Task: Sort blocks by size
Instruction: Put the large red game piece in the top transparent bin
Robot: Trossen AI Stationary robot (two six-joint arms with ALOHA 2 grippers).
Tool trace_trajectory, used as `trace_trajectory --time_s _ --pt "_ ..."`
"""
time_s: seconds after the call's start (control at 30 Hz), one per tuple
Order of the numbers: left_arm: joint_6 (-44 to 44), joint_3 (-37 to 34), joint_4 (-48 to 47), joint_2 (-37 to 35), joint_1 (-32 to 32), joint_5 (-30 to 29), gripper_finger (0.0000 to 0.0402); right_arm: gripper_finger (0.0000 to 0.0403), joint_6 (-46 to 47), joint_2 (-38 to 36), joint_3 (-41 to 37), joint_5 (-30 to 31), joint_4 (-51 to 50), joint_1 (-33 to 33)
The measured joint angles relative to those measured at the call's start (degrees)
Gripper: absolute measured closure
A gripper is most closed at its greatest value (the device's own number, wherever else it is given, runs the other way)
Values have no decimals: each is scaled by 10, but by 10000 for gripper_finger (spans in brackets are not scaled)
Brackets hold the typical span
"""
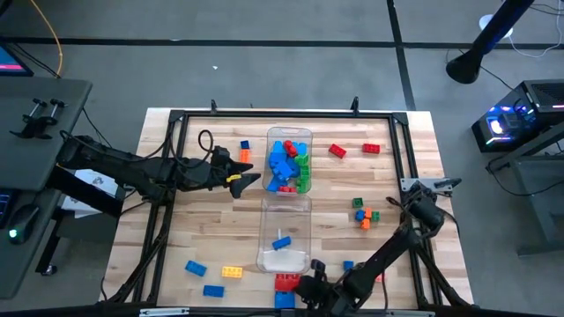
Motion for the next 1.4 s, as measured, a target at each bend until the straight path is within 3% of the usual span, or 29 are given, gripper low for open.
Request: trace_trajectory --time_s 0.33,0.63,0.97,1.27,1.4 --pt "0 0 2 0 0 0 108 403 15 13 1 -10 5 -2" --pt "-3 0 3 0 2 0 108 403 123 11 2 0 -45 32" --pt "-10 0 3 0 2 0 108 403 178 -33 1 -29 -212 62" --pt "-9 0 3 0 2 0 108 403 148 -95 -2 -58 -314 60" --pt "-9 0 3 0 2 -14 108 403 153 -136 0 -58 -405 60"
